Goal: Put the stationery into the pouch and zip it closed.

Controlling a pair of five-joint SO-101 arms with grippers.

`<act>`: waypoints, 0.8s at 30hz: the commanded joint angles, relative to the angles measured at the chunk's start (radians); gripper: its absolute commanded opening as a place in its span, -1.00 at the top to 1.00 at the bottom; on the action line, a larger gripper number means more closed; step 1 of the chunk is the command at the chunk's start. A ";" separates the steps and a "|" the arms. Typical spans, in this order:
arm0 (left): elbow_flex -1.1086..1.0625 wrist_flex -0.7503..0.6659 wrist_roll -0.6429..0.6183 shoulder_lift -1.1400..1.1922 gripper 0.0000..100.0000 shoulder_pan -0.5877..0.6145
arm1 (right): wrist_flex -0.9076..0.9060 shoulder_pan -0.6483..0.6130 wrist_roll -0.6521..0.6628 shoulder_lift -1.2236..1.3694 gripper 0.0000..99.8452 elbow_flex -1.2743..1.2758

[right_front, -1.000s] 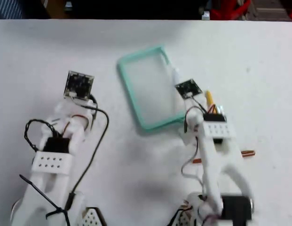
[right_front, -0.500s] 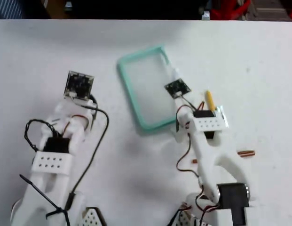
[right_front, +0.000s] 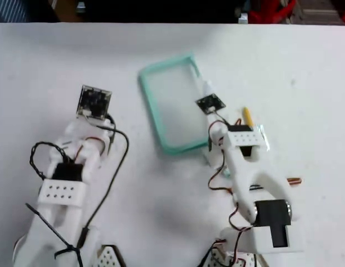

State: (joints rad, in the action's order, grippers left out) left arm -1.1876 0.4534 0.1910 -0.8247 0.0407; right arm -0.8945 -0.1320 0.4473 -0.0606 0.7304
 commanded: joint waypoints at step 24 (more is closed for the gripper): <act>-0.049 0.404 -0.012 -0.576 0.50 -0.234 | -0.773 -0.176 -0.008 -0.437 0.97 -0.878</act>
State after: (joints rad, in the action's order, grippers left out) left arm -1.2229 0.7664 0.1680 -1.1792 -0.1312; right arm -1.6295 -0.2900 0.4473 -0.5194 -0.0506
